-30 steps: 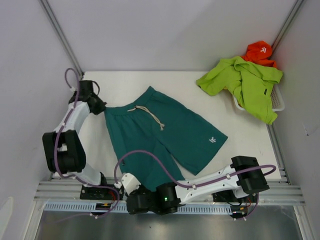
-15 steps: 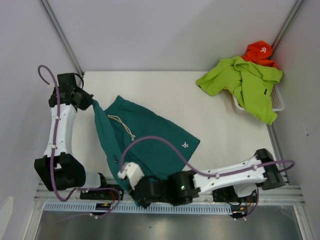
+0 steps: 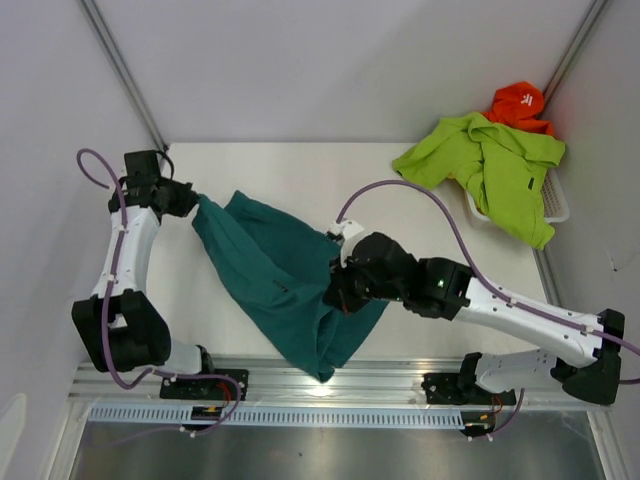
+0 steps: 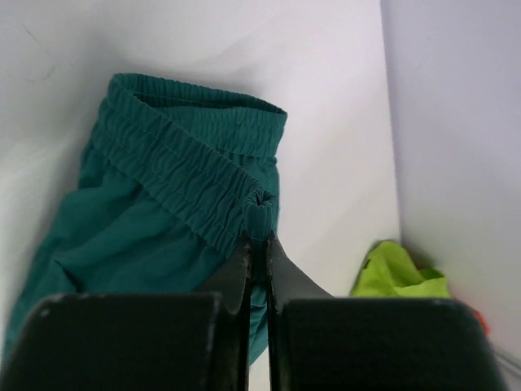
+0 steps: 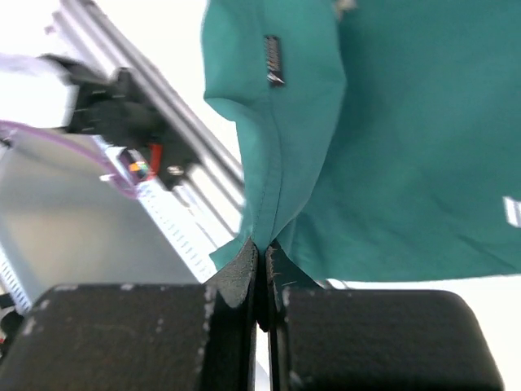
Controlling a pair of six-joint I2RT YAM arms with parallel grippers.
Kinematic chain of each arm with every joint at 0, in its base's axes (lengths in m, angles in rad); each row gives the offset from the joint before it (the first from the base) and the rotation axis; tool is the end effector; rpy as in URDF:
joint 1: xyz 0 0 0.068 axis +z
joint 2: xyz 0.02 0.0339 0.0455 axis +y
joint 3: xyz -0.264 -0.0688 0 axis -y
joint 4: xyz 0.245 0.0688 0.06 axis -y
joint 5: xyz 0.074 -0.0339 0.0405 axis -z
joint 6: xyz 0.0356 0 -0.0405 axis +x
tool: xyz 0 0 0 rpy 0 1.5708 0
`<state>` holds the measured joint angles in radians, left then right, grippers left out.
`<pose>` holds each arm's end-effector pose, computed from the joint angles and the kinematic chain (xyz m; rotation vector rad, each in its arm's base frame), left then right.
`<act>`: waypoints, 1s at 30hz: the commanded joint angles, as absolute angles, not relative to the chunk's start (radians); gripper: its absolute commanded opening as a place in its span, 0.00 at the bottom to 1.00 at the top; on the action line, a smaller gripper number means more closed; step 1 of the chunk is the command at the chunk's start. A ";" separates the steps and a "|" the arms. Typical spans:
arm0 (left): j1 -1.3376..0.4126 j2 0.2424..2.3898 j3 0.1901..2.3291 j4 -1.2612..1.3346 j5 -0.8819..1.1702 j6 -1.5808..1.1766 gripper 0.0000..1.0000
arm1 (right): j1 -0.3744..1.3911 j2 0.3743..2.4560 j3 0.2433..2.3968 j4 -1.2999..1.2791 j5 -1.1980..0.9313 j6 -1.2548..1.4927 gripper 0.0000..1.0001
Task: Fold and stack the shorts
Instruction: Fold the shorts
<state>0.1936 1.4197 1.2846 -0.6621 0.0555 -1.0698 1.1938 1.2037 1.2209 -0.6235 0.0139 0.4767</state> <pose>0.3023 0.0573 0.3226 -1.4074 1.9697 -0.4791 0.0959 0.2409 0.3617 -0.8109 2.1880 0.8948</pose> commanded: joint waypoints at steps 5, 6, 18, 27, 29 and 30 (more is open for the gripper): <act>0.157 1.465 1.298 -0.483 0.107 -1.261 0.00 | 0.959 1.154 1.158 -0.686 -0.149 0.368 0.00; 0.152 1.480 1.302 -0.477 0.118 -1.267 0.00 | 0.942 1.147 1.152 -0.689 -0.158 0.364 0.00; 0.089 1.581 1.282 -0.306 0.133 -1.445 0.00 | 0.672 1.115 1.063 -0.776 -0.164 0.242 0.00; 0.086 1.525 1.308 -0.313 0.103 -1.450 0.00 | 0.658 1.075 1.081 -0.782 -0.230 0.245 0.00; 0.087 1.508 1.336 -0.333 0.092 -1.442 0.00 | 0.663 1.066 1.095 -0.804 -0.207 0.245 0.00; 0.087 1.508 1.341 -0.336 0.100 -1.446 0.00 | 0.660 1.066 1.106 -0.810 -0.198 0.242 0.00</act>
<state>0.0853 1.5764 1.2812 -0.3542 0.1078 -1.4158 0.6556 1.1004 1.0439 -0.7708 -0.2104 0.2543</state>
